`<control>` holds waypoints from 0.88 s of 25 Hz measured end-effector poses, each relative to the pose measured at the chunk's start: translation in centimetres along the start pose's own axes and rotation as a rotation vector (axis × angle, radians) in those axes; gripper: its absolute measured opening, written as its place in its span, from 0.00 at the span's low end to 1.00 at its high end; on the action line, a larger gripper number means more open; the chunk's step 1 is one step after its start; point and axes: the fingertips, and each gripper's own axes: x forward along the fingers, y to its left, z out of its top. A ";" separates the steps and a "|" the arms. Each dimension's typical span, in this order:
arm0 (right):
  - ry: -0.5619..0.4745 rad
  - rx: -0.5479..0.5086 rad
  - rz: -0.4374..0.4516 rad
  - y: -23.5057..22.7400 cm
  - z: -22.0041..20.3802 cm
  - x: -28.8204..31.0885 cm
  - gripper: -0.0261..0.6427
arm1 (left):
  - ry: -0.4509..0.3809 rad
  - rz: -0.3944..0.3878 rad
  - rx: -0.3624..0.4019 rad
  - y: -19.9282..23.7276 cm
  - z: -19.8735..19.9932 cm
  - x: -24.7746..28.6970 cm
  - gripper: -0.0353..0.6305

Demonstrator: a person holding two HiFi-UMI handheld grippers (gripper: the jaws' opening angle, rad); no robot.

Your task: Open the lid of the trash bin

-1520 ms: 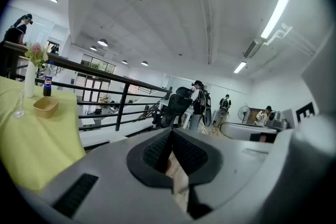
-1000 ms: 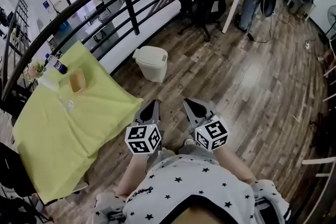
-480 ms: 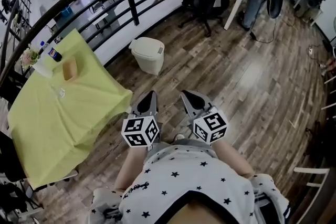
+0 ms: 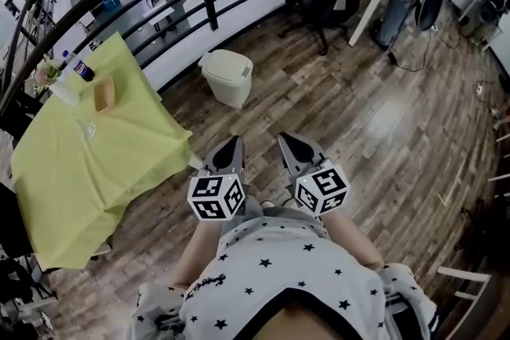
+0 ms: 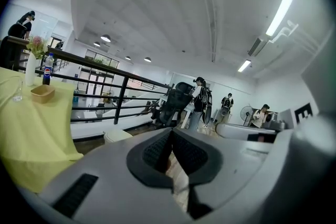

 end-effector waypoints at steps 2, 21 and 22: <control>-0.003 0.007 0.002 -0.4 0.1 0.2 0.03 | 0.005 0.004 -0.002 0.0 0.0 0.4 0.07; 0.023 0.010 -0.018 -7.3 1.0 9.0 0.03 | 0.038 0.008 -0.011 4.5 2.8 10.0 0.07; 0.024 0.008 -0.018 -7.8 1.3 9.9 0.03 | 0.039 0.010 -0.012 5.0 3.2 10.8 0.07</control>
